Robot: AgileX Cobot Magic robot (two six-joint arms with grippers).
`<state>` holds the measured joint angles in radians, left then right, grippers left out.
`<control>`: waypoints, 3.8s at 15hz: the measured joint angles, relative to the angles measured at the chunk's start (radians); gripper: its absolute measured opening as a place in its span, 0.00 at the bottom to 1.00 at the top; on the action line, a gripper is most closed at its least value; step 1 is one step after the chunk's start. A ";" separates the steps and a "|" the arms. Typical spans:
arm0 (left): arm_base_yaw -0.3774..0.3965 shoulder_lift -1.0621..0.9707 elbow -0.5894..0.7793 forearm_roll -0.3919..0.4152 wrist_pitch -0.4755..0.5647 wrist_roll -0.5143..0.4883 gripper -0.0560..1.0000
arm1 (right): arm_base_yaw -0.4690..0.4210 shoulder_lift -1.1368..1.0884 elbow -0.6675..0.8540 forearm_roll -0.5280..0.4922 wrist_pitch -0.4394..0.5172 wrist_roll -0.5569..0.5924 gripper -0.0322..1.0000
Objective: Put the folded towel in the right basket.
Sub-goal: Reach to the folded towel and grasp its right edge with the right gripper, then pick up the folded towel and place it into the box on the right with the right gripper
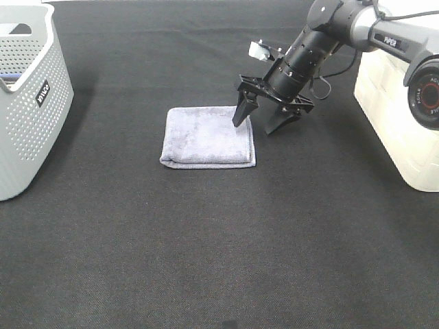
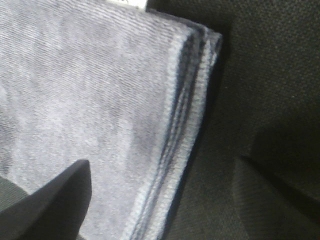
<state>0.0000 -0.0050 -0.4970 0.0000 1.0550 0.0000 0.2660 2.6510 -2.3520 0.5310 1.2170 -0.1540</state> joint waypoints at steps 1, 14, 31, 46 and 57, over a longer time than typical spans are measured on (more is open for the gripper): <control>0.000 0.000 0.000 0.000 0.000 0.000 0.97 | 0.000 0.009 0.000 0.006 0.000 -0.010 0.74; 0.000 0.000 0.000 0.000 0.000 0.000 0.97 | -0.002 0.068 -0.009 0.192 -0.004 -0.090 0.19; 0.000 0.000 0.000 0.000 0.000 0.000 0.97 | -0.001 -0.379 -0.009 -0.085 0.003 -0.146 0.08; 0.000 0.000 0.000 0.000 0.000 0.000 0.97 | -0.403 -0.621 0.015 -0.371 0.007 -0.009 0.08; 0.000 0.000 0.000 0.000 0.000 0.000 0.97 | -0.487 -0.511 0.174 -0.360 0.005 0.037 0.58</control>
<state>0.0000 -0.0050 -0.4970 0.0000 1.0550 0.0000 -0.2210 2.1400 -2.1780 0.1710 1.2220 -0.1170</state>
